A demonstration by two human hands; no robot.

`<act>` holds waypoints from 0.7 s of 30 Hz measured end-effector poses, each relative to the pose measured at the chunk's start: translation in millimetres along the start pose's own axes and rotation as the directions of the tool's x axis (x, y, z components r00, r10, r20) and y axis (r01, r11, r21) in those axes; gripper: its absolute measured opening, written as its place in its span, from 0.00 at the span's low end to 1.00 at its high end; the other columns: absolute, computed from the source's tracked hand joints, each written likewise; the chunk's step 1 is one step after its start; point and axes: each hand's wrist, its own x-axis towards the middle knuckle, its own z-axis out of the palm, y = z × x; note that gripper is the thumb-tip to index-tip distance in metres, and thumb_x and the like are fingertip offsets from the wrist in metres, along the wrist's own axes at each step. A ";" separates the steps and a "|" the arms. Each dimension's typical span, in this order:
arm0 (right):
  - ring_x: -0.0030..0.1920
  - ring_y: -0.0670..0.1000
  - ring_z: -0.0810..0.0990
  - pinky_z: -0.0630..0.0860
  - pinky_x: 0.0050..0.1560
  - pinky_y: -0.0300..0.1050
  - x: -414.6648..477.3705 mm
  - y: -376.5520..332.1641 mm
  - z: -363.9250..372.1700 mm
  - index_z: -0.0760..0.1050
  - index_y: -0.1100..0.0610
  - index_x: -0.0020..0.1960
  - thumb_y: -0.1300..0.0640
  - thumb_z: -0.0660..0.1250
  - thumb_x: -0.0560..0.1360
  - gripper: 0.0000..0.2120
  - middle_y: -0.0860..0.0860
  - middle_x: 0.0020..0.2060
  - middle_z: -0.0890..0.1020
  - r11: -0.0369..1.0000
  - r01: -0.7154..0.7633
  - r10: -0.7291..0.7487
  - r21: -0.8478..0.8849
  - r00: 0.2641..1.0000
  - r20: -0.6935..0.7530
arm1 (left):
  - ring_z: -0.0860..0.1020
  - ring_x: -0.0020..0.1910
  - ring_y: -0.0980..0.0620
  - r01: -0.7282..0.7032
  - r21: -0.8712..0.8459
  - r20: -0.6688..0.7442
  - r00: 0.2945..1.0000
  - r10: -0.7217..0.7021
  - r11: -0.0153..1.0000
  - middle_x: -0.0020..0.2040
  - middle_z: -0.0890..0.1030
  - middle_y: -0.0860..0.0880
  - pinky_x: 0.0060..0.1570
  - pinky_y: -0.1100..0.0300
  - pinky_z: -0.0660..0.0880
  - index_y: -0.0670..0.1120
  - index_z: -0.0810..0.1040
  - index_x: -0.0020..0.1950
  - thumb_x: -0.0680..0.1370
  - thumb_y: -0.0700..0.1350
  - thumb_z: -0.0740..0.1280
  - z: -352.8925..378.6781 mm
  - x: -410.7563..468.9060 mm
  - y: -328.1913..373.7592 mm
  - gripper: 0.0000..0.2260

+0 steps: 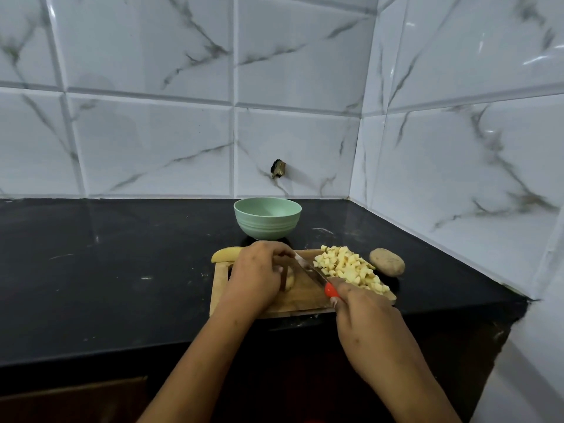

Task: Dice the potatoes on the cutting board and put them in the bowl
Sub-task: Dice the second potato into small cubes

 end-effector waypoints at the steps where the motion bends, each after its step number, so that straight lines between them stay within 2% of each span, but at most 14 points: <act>1: 0.53 0.42 0.74 0.73 0.50 0.36 0.5 -1.8 -0.6 0.60 0.45 0.75 0.52 0.52 0.83 0.21 0.43 0.57 0.77 1.000 0.004 -0.004 0.007 1.000 0.007 | 0.75 0.52 0.57 0.022 -0.020 -0.019 1.000 -0.022 1.000 0.50 0.80 0.55 0.53 0.64 0.72 0.52 0.82 0.53 0.75 0.35 0.65 -0.2 -0.9 -1.8 0.15; 5: 0.53 0.41 0.73 0.70 0.48 0.34 0.2 -8.0 0.9 0.57 0.45 0.76 0.52 0.51 0.83 0.21 0.43 0.58 0.76 0.999 0.007 -0.008 0.051 1.000 0.028 | 0.73 0.41 0.62 0.056 -0.031 0.074 0.996 -0.054 0.998 0.47 0.77 0.60 0.37 0.73 0.65 0.56 0.82 0.53 0.77 0.44 0.67 -4.2 -6.4 -6.4 0.09; 9: 0.51 0.43 0.76 0.76 0.48 0.38 -4.7 -16.5 5.1 0.58 0.46 0.76 0.55 0.52 0.83 0.22 0.44 0.55 0.76 0.997 0.008 -0.014 0.076 0.996 0.087 | 0.70 0.42 0.65 0.094 -0.071 0.107 0.991 -0.086 0.993 0.47 0.76 0.63 0.35 0.78 0.63 0.58 0.82 0.55 0.75 0.49 0.70 -5.4 -7.9 -7.9 0.10; 12: 0.51 0.44 0.76 0.76 0.49 0.40 -4.2 -18.3 4.8 0.57 0.47 0.76 0.55 0.51 0.82 0.22 0.45 0.56 0.76 0.998 -0.016 0.011 0.059 0.996 0.093 | 0.72 0.45 0.63 0.126 -0.079 0.084 0.989 -0.119 0.989 0.53 0.81 0.58 0.40 0.75 0.65 0.56 0.82 0.55 0.75 0.49 0.71 0.1 -7.9 -6.2 0.10; 16: 0.46 0.45 0.78 0.72 0.38 0.37 -4.6 -23.6 4.7 0.56 0.47 0.76 0.55 0.53 0.82 0.23 0.46 0.49 0.78 1.000 0.003 -0.004 0.013 0.995 0.098 | 0.73 0.46 0.63 0.145 -0.075 0.035 0.989 -0.143 0.987 0.54 0.81 0.58 0.49 0.67 0.69 0.55 0.83 0.54 0.74 0.48 0.71 6.1 -11.0 -4.6 0.09; 18: 0.45 0.45 0.78 0.73 0.39 0.39 -4.7 -27.3 4.2 0.55 0.46 0.76 0.55 0.53 0.82 0.23 0.46 0.47 0.78 1.000 0.005 -0.003 -0.016 0.993 0.117 | 0.74 0.47 0.62 0.147 -0.084 0.044 0.989 -0.143 0.986 0.54 0.81 0.58 0.51 0.65 0.71 0.54 0.83 0.54 0.74 0.48 0.71 5.9 -11.0 -4.7 0.09; 21: 0.46 0.44 0.78 0.75 0.41 0.39 -3.3 -27.6 3.5 0.57 0.45 0.76 0.53 0.54 0.82 0.22 0.44 0.50 0.79 0.999 0.007 -0.002 -0.044 0.993 0.115 | 0.74 0.48 0.62 0.133 -0.063 0.118 0.985 -0.124 0.989 0.54 0.81 0.57 0.50 0.66 0.71 0.54 0.82 0.55 0.74 0.48 0.71 2.1 -10.4 -4.9 0.10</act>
